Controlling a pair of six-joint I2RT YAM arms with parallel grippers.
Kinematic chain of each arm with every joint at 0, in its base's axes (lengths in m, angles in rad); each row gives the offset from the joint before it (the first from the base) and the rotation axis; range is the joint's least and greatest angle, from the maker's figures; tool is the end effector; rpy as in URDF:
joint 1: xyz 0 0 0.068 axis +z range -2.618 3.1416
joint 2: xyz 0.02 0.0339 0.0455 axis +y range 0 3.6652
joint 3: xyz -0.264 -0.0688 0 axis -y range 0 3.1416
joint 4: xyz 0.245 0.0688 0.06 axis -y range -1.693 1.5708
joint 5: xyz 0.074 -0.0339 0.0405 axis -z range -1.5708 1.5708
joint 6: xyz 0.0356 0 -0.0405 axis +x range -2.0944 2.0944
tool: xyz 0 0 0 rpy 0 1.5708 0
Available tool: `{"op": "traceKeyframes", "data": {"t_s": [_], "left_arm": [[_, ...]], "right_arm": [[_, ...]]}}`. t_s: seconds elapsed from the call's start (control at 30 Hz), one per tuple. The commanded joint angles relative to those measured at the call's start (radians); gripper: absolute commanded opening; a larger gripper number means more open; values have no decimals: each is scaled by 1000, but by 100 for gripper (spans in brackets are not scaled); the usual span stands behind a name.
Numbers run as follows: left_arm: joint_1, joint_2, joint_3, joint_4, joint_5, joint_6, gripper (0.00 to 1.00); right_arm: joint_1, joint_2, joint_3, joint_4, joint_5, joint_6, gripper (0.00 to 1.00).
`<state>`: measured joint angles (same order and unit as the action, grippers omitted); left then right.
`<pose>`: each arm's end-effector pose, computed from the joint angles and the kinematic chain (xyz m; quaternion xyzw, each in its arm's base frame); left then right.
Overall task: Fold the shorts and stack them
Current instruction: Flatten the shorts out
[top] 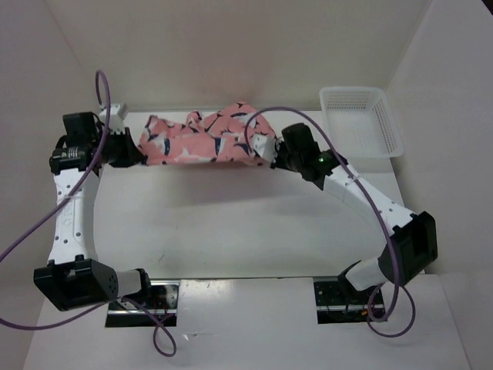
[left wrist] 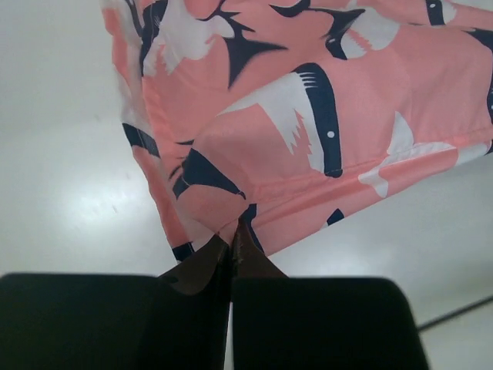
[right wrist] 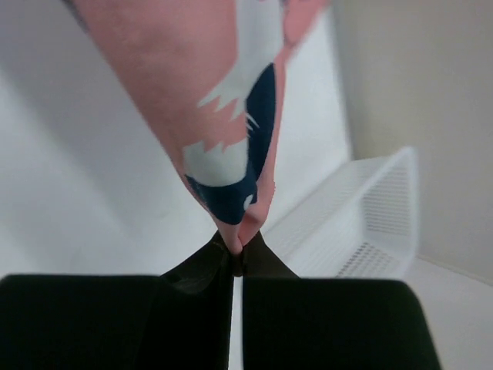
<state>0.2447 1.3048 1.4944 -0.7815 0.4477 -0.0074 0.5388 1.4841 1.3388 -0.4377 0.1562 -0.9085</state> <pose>0.2637 0.0500 0.4141 -0.0047 0.8669 -0.1403 0.4784 0.2941 0.1694 0.3403 -0.5535 0.6823 -0.1544 0.4519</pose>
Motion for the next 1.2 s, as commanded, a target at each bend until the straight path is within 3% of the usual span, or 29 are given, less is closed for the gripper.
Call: {"op": "traceKeyframes", "data": {"t_s": [0.0,0.1,0.17,0.27,0.43,0.73,0.9,1.1,1.17], "left_arm": [[16,-137,-124,-51,-50,7,0],[16,-200,-125,-18,-111,7,0],[16,-188,10,37,-165,7,0],[27,-159,258,112,-315,7,0],[27,-150,515,180,-483,7,0],[27,-41,871,153,-518,7,0],[27,77,1062,143,-472,7,0],[27,232,1005,153,-298,7,0],[27,289,1004,153,-258,7,0]], "right_arm": [[33,-212,-116,-191,-70,-90,0],[43,-254,-89,-138,-86,-27,0],[43,-211,-18,-64,-72,23,0],[43,-165,214,17,-104,127,0],[43,-142,476,-47,-228,246,0],[43,-88,842,-177,-418,471,0],[43,-79,837,-177,-448,566,0],[43,-120,616,-49,-339,597,0],[43,-120,542,22,-232,606,0]]}}
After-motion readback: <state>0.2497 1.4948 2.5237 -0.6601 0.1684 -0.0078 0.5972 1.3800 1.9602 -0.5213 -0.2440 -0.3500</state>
